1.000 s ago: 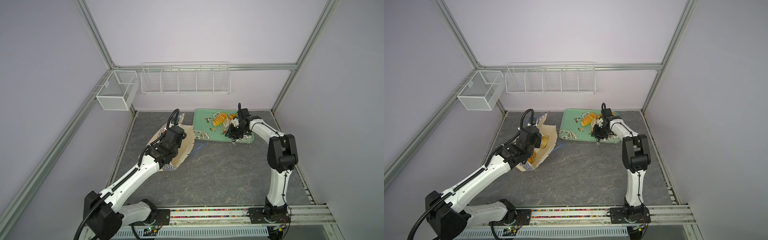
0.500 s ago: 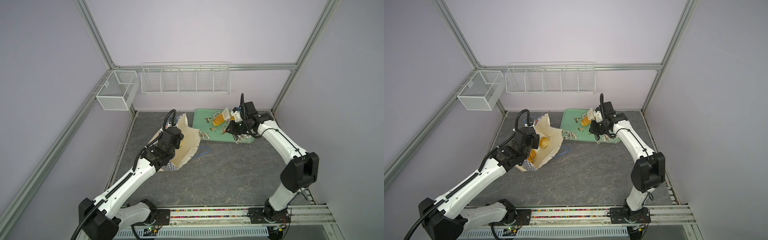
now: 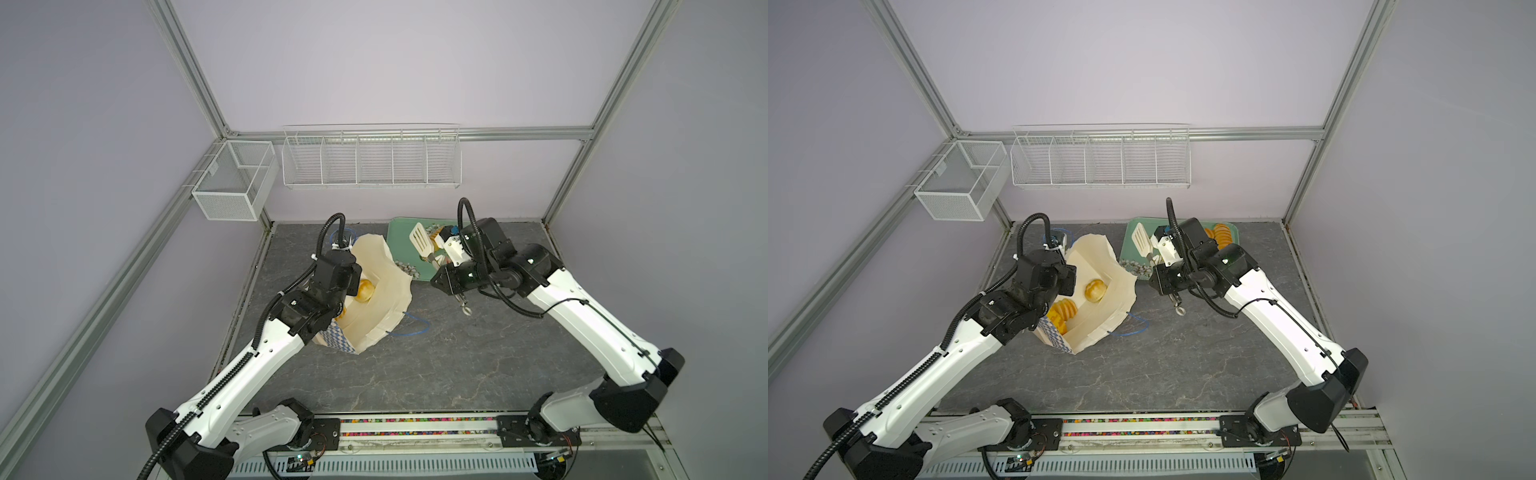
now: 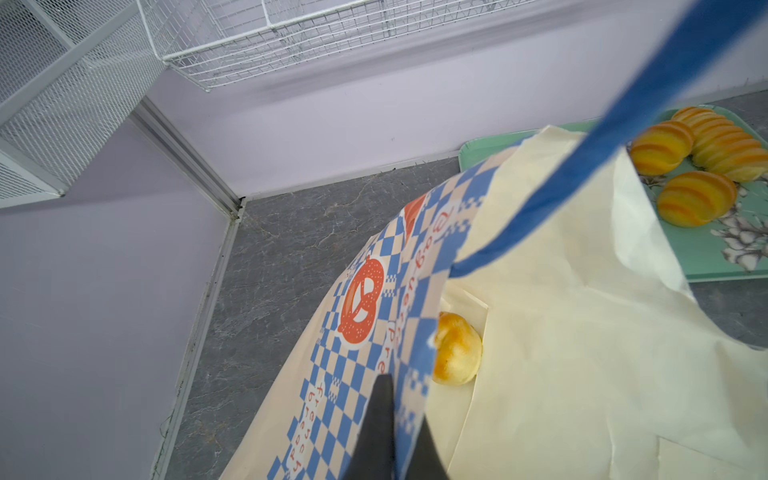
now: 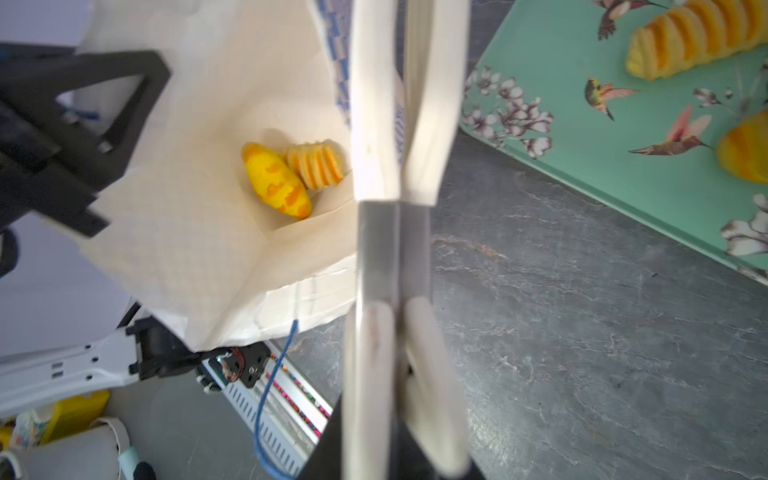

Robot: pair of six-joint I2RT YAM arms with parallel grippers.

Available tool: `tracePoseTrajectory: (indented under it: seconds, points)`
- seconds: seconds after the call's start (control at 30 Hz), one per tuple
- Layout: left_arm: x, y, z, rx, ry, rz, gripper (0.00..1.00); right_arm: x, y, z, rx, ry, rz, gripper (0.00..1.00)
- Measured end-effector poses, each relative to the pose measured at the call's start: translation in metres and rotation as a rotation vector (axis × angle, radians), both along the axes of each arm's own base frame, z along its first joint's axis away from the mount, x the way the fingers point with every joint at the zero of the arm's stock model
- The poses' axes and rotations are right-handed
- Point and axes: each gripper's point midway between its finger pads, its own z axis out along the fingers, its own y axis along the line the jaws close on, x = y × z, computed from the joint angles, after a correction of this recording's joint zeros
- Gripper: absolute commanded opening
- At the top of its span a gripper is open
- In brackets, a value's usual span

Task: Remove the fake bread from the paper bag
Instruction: 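Move the empty right tongs from the tray back into the bag opening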

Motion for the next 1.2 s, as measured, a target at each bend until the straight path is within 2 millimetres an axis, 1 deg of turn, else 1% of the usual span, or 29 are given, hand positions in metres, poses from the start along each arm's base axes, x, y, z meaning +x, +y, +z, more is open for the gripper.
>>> tracePoseTrajectory:
  seconds: [0.13, 0.23, 0.33, 0.43, 0.57, 0.67, 0.77, 0.9, 1.0, 1.1, 1.2]
  points:
    - [-0.002, -0.007, -0.002, -0.028, 0.014, -0.028, 0.0, -0.042, 0.019, 0.013, 0.017, -0.024, 0.101, 0.19]
    - [-0.004, -0.012, -0.001, -0.044, 0.02, -0.044, 0.0, -0.07, 0.034, 0.014, 0.02, -0.024, 0.183, 0.19]
    - [-0.008, -0.022, 0.0, -0.046, 0.017, -0.069, 0.0, -0.09, 0.043, 0.004, 0.002, 0.007, 0.241, 0.19]
    - [-0.016, -0.034, 0.001, -0.043, 0.013, -0.098, 0.0, -0.097, 0.046, -0.02, -0.044, 0.06, 0.256, 0.19]
    - [-0.022, -0.042, -0.004, -0.076, 0.014, -0.101, 0.0, -0.1, 0.041, -0.063, -0.131, 0.157, 0.23, 0.19]
    - [-0.026, -0.042, -0.011, -0.088, 0.027, -0.098, 0.0, -0.103, 0.043, -0.087, -0.17, 0.23, 0.212, 0.21]
    - [-0.026, -0.044, -0.01, -0.106, 0.024, -0.097, 0.0, -0.103, 0.049, -0.105, -0.195, 0.281, 0.201, 0.24]
    - [-0.027, -0.05, -0.013, -0.134, 0.018, -0.102, 0.0, -0.097, 0.06, -0.128, -0.234, 0.336, 0.198, 0.26]
    - [-0.029, -0.059, -0.015, -0.147, 0.021, -0.117, 0.0, -0.088, 0.071, -0.144, -0.263, 0.365, 0.189, 0.28]
    - [-0.03, -0.066, -0.017, -0.16, 0.027, -0.132, 0.0, -0.078, 0.074, -0.155, -0.278, 0.381, 0.17, 0.3]
    - [-0.031, -0.069, -0.019, -0.175, 0.036, -0.138, 0.0, -0.065, 0.072, -0.159, -0.28, 0.39, 0.142, 0.32]
